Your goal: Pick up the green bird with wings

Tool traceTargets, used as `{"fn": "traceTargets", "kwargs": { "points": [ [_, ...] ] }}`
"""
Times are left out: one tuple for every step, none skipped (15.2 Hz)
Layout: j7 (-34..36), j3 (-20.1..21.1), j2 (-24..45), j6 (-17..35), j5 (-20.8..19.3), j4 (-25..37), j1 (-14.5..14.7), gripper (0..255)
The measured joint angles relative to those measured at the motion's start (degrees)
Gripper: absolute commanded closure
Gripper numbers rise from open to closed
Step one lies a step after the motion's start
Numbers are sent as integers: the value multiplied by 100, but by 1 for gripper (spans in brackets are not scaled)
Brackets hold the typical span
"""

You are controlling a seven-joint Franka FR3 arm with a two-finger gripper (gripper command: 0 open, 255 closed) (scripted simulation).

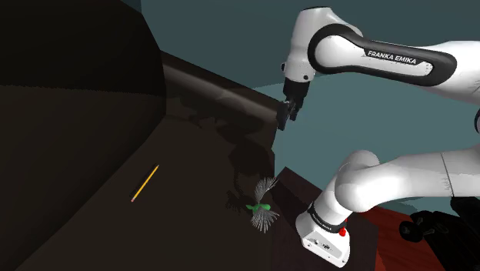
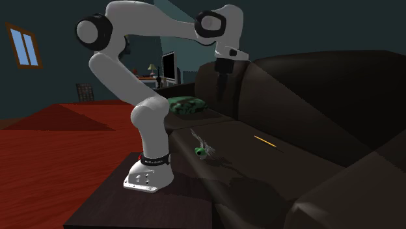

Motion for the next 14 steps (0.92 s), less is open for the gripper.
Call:
{"fn": "traceTargets", "kwargs": {
  "points": [
    [0,0,0,0,0,0,0,0],
    [-143,4,100,-9,-45,5,69,0],
    [-367,24,219,5,-103,-54,183,0],
    [-619,64,466,66,-166,-47,316,0],
    [-897,101,597,64,-238,-119,459,0],
    [-1195,133,775,104,-327,-185,597,0],
    [-1488,182,928,104,-406,-235,744,0],
    [-1763,249,1092,161,-475,-328,898,0],
    [-2065,292,1226,176,-574,-403,1035,0],
    [-2368,342,1334,182,-667,-486,1176,0],
    [-2655,398,1497,281,-765,-607,1313,0],
    [-2930,471,1599,331,-844,-731,1464,0],
    [-3209,537,1705,408,-936,-869,1607,0],
    [-3497,600,1781,452,-1031,-996,1748,0]
  ]
}}
